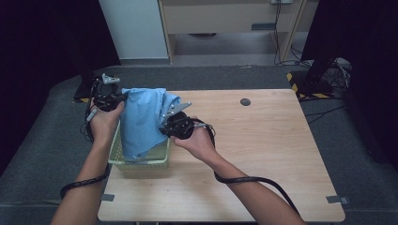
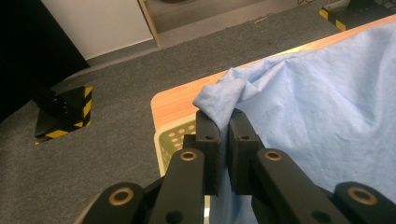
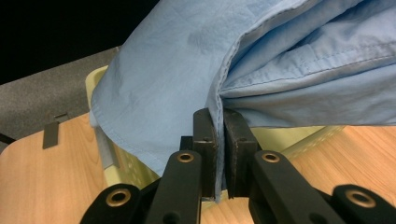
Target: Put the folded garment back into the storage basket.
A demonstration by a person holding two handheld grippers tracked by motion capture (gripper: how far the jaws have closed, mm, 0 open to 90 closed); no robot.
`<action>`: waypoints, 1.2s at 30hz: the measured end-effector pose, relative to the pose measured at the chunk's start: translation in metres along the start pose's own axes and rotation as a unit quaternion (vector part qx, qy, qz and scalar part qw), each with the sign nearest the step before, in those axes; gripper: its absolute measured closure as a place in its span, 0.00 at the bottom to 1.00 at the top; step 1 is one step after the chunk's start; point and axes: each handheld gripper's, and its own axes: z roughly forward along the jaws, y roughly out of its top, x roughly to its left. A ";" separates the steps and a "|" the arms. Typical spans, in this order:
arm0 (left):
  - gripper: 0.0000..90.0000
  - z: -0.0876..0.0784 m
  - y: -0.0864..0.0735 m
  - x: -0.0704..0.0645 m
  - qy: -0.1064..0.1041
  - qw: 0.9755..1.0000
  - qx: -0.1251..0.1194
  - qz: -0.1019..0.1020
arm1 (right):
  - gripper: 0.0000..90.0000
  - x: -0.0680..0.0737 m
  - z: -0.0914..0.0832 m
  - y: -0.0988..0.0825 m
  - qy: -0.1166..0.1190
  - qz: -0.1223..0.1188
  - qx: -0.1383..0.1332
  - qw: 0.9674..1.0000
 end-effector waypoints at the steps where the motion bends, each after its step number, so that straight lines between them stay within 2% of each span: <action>1: 0.95 0.002 0.000 0.001 -0.001 1.000 0.002 0.001 | 0.95 -0.001 0.002 0.000 0.000 0.000 0.001 1.000; 13: 0.95 0.018 -0.010 0.011 -0.003 1.000 0.021 -0.008 | 0.94 -0.004 0.022 0.000 0.007 0.004 0.015 1.000; 16: 0.95 0.021 -0.012 0.014 0.002 1.000 0.028 -0.006 | 0.92 -0.004 0.030 0.000 0.006 0.004 0.017 1.000; 18: 0.95 0.023 -0.014 0.016 0.005 0.999 0.033 -0.008 | 0.89 -0.005 0.034 -0.001 0.007 0.009 0.017 1.000; 19: 0.94 0.026 -0.016 0.018 0.002 0.999 0.037 -0.010 | 0.83 -0.006 0.037 -0.001 0.006 0.009 0.016 1.000; 20: 0.92 0.028 -0.019 0.018 0.000 0.999 0.044 -0.013 | 0.72 -0.007 0.040 -0.003 0.004 0.013 0.019 1.000; 22: 0.75 0.030 -0.024 0.017 0.006 0.999 0.047 -0.021 | 0.56 -0.010 0.045 -0.007 -0.002 0.021 0.032 0.999; 23: 0.68 0.029 -0.026 0.016 0.007 0.999 0.045 -0.024 | 0.50 -0.010 0.045 -0.009 -0.003 0.020 0.034 0.999; 25: 0.60 0.026 -0.029 0.013 0.003 0.999 0.046 -0.026 | 0.41 -0.011 0.042 -0.013 -0.005 0.017 0.032 0.999; 26: 0.54 0.026 -0.030 0.010 -0.001 0.998 0.049 -0.029 | 0.39 -0.010 0.040 -0.014 -0.007 0.015 0.029 0.999; 29: 0.46 0.022 -0.033 0.003 -0.007 0.998 0.052 -0.035 | 0.32 -0.008 0.034 -0.016 -0.004 0.009 0.022 1.000; 36: 0.33 0.017 -0.044 -0.019 -0.018 0.997 0.059 -0.035 | 0.25 0.001 0.023 -0.020 0.002 0.000 0.018 1.000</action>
